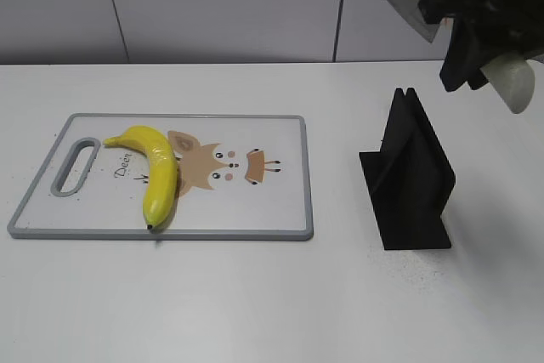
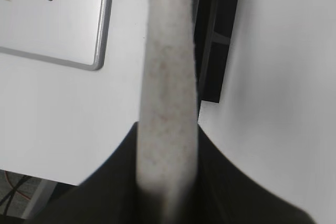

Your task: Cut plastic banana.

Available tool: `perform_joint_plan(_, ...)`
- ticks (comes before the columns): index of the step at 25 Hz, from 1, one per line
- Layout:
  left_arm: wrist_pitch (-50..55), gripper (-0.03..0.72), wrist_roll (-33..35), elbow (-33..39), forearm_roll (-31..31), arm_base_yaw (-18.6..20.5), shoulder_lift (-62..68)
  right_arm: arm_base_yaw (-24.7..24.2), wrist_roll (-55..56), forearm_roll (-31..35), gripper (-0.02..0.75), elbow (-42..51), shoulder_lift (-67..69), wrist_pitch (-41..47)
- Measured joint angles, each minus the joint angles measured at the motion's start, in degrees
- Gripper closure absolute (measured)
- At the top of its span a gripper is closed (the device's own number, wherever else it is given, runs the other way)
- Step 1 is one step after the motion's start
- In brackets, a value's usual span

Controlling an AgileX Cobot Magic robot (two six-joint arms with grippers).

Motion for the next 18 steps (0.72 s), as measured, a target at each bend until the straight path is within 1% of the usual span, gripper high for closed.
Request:
perform_joint_plan(3,0.0,0.103,0.0,0.0,0.0,0.0,0.0,0.0,-4.8,1.2,0.554,0.0,0.0,0.0)
perform_joint_plan(10,0.0,0.103,0.0,0.0,0.0,0.0,0.0,0.0,-12.0,1.5,0.554,0.0,0.0,0.1)
perform_joint_plan(15,0.0,0.104,0.1,0.0,0.0,0.0,0.0,0.0,-22.6,1.0,0.554,0.0,0.0,0.1)
perform_joint_plan(18,0.0,0.104,1.3,-0.2,0.0,0.0,0.9,0.0,-29.5,0.4,0.554,0.0,0.0,0.1)
